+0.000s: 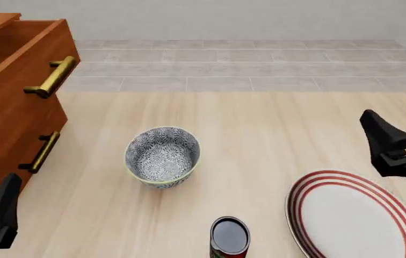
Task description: Put the bowl on the plate.
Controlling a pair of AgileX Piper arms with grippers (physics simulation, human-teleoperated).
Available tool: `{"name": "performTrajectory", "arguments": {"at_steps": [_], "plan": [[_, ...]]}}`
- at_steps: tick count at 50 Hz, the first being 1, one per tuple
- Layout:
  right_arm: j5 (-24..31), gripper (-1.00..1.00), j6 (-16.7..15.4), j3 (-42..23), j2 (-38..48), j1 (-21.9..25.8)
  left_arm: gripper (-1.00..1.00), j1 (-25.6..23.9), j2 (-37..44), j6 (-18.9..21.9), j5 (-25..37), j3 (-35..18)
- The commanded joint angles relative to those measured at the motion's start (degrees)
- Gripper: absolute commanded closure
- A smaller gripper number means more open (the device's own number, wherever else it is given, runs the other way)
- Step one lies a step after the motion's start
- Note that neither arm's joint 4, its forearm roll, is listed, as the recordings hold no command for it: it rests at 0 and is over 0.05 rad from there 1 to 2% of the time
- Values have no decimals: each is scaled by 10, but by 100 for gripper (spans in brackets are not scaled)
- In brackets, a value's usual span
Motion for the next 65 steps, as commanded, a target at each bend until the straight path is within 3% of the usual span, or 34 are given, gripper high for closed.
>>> {"name": "performTrajectory", "arguments": {"at_steps": [1, 2, 3, 6, 10, 12, 19, 32, 51, 65], "plan": [[1, -100, -24, -111, 152, 94, -100, 0, 0, 0, 0, 0], [-4, -100, -44, -121, 159, 77, -100, 0, 0, 0, 0, 0], [6, -100, -34, -133, 175, 87, -100, 0, 0, 0, 0, 0], [9, -100, -53, -167, 228, 101, -100, 0, 0, 0, 0, 0], [25, -100, -47, -210, 287, 130, -100, 0, 0, 0, 0, 0], [30, -100, -38, -227, 313, 123, -100, 0, 0, 0, 0, 0], [92, -100, -30, -307, 406, 186, -100, 0, 0, 0, 0, 0], [162, -100, -10, -396, 495, 263, -100, 0, 0, 0, 0, 0], [211, -100, -9, -481, 621, 275, -100, 0, 0, 0, 0, 0], [241, -100, 11, -530, 683, 304, -100, 0, 0, 0, 0, 0]]}}
